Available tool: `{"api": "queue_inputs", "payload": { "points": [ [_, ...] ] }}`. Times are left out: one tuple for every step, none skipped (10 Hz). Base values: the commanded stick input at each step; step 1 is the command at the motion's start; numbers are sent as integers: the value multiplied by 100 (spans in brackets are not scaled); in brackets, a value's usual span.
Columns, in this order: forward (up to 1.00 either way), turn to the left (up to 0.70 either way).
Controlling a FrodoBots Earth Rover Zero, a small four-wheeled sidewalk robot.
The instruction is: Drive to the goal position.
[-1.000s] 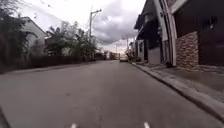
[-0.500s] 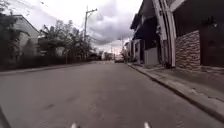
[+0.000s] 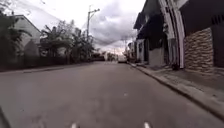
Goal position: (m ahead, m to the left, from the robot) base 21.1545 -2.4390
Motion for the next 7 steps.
{"api": "queue_inputs", "payload": {
  "points": [
    [70,2],
    [70,0],
    [70,0],
    [70,0],
    [70,0],
    [70,3],
    [70,-8]
  ]
}}
